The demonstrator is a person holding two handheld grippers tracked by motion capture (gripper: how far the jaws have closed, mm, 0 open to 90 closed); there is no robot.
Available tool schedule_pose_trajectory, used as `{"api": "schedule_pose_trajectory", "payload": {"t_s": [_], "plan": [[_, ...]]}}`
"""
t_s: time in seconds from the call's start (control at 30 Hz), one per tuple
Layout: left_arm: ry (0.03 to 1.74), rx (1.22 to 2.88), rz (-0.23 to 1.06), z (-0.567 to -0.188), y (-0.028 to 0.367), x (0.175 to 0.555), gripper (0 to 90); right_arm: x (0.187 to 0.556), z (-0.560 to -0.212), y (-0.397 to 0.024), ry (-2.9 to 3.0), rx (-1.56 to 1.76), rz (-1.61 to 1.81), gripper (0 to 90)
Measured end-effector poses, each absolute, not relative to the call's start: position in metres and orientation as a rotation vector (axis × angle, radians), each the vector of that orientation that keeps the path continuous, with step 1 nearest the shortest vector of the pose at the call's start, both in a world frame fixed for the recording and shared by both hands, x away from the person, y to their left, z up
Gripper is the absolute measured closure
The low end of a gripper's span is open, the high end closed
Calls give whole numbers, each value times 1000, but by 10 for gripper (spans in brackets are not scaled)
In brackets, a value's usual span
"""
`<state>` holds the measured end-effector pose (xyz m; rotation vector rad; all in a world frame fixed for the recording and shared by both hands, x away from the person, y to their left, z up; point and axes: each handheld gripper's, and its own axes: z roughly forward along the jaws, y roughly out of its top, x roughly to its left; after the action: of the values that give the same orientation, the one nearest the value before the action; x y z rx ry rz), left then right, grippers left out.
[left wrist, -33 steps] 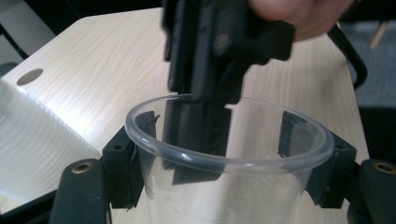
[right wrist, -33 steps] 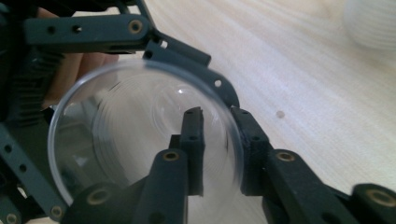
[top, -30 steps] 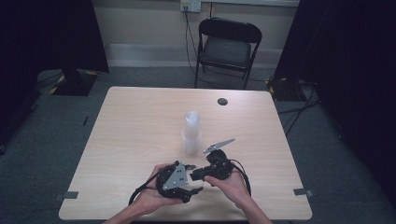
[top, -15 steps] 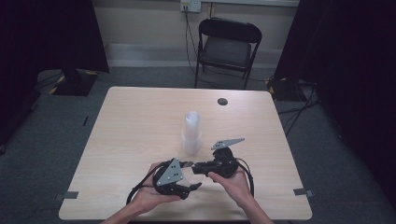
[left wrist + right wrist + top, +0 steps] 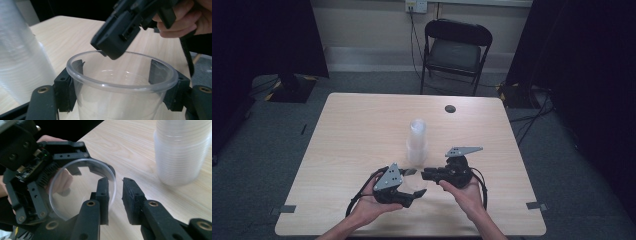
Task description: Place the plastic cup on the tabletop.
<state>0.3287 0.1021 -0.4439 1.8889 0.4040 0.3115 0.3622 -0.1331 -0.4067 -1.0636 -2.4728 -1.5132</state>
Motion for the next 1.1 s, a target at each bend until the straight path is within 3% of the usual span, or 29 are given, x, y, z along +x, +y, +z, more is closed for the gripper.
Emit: {"api": "schedule_pose_trajectory", "payload": {"t_s": [0.4,0.8,1.1], "plan": [[540,1823,265,-443,114,345,286,366,-399,-147,-2455,-1102,-1595,697],[639,1780,245,-438,126,346,287,361,-406,-157,-2481,-1140,-1690,474],[753,1726,271,-427,148,350,290,352,-411,-160,-2522,-1199,-1670,433]]}}
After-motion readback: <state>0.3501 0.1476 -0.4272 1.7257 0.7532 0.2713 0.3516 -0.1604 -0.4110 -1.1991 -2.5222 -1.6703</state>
